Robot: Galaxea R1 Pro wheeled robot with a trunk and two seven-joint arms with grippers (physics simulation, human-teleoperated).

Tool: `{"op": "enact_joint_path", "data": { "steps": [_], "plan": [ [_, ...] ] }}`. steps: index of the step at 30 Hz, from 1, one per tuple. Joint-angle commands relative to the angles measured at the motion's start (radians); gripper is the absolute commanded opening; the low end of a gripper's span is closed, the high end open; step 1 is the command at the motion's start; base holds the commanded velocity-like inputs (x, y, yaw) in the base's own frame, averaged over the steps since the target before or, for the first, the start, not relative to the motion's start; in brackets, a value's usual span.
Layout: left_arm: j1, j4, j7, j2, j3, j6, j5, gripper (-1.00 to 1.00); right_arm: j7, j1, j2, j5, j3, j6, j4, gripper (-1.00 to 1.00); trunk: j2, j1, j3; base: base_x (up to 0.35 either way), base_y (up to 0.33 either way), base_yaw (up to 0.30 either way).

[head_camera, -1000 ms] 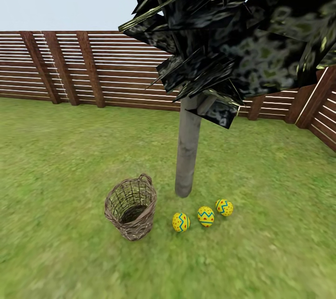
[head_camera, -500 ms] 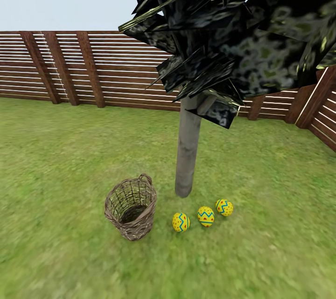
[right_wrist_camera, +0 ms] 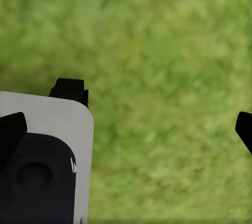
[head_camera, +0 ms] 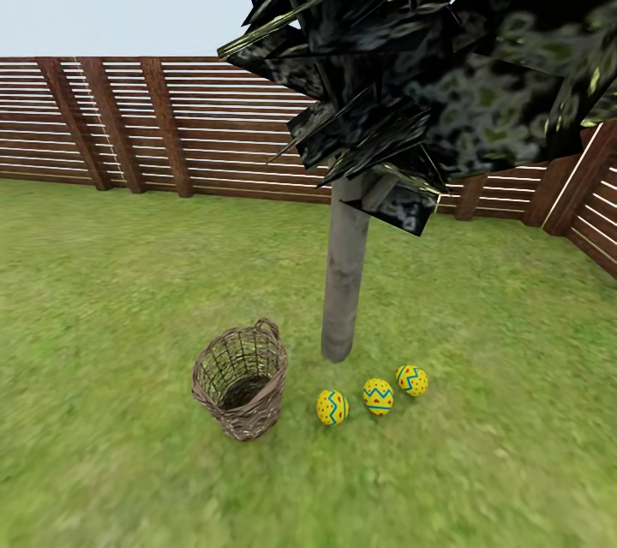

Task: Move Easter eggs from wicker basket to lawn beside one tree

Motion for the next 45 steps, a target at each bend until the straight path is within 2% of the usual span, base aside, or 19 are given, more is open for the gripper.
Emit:
{"op": "enact_joint_path", "data": {
  "steps": [1, 45],
  "plan": [
    [0.000, -0.001, -0.002, 0.000, -0.006, 0.003, 0.006, 1.00, -0.001, -0.001, -0.001, 0.005, -0.007, -0.005, 0.004, 1.00, 0.000, 0.000, -0.001, 0.000, 0.000, 0.000],
    [-0.001, -0.001, -0.002, 0.002, -0.006, 0.003, 0.006, 1.00, -0.002, -0.001, -0.001, 0.005, -0.008, -0.005, 0.004, 1.00, 0.000, 0.000, -0.001, 0.000, 0.000, 0.000]
  ]
}}
